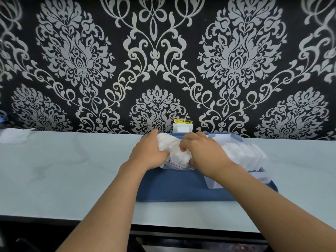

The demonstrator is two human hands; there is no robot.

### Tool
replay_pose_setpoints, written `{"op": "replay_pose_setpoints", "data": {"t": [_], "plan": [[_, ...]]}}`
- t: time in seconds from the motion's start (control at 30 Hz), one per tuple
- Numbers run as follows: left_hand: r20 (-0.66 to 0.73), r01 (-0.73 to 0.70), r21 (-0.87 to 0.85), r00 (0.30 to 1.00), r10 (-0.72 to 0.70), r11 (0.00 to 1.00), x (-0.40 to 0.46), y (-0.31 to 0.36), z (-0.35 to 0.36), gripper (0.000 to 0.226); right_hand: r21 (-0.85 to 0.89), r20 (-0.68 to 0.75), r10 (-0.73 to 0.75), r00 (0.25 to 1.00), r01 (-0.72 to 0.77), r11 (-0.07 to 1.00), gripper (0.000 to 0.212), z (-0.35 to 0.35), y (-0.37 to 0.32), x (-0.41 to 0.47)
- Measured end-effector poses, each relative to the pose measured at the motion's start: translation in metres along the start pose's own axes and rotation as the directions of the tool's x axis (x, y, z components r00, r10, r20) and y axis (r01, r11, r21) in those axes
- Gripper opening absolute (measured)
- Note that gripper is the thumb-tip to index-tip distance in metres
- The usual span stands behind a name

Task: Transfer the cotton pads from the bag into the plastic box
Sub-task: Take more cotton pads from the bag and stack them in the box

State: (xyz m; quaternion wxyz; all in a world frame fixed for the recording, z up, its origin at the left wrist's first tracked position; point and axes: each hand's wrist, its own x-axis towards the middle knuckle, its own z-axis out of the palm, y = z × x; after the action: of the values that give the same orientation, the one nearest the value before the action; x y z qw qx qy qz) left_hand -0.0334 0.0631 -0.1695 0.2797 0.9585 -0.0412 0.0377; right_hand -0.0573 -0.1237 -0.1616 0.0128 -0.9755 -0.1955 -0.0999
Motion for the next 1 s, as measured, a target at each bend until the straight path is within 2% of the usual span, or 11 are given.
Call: {"op": "replay_pose_setpoints", "data": {"t": [0.1,0.23,0.43,0.57,0.67,0.77,0.9,1.0], "plan": [[-0.001,-0.007,0.022,1.0,0.007,1.0,0.0005,0.0003,0.0009,0.064,0.024,0.004,-0.013,1.0,0.013,1.0,0.046,0.0006,0.0012,0.0007],[0.005,-0.016,0.023,1.0,0.016,1.0,0.0007,-0.0004,0.0011,0.061,0.029,0.008,-0.014,1.0,0.014,0.999,0.068,0.0036,0.0002,-0.0007],[0.0,-0.023,0.023,1.0,0.023,0.999,0.0015,-0.0009,0.0028,0.062,0.027,-0.016,-0.007,1.0,0.007,1.0,0.049,0.0038,0.0,0.0],[0.0,-0.033,0.024,0.999,0.033,0.999,0.0021,-0.0013,0.0028,0.057,0.096,-0.062,-0.016,0.998,0.022,0.995,0.055,0.0039,0.0003,-0.001],[-0.003,-0.035,0.026,0.999,0.035,0.999,0.0028,-0.0024,0.0024,0.052,0.102,-0.133,-0.016,0.991,0.03,0.994,0.044,0.0016,0.0015,-0.0007],[0.005,-0.029,0.026,1.0,0.029,0.999,0.0031,-0.0025,0.0022,0.057,0.099,-0.114,0.008,0.993,0.003,0.995,0.035,0.0002,0.0047,-0.001],[0.047,0.007,-0.023,0.999,-0.006,1.0,0.0022,-0.0001,0.0025,0.063,0.086,-0.063,-0.013,0.998,0.018,0.996,0.036,-0.0021,0.004,-0.0014],[0.081,0.025,-0.052,0.997,-0.02,0.998,0.0006,0.0034,0.0025,0.084,0.085,-0.056,-0.018,0.998,0.023,0.996,0.037,-0.0046,0.0022,-0.002]]}}
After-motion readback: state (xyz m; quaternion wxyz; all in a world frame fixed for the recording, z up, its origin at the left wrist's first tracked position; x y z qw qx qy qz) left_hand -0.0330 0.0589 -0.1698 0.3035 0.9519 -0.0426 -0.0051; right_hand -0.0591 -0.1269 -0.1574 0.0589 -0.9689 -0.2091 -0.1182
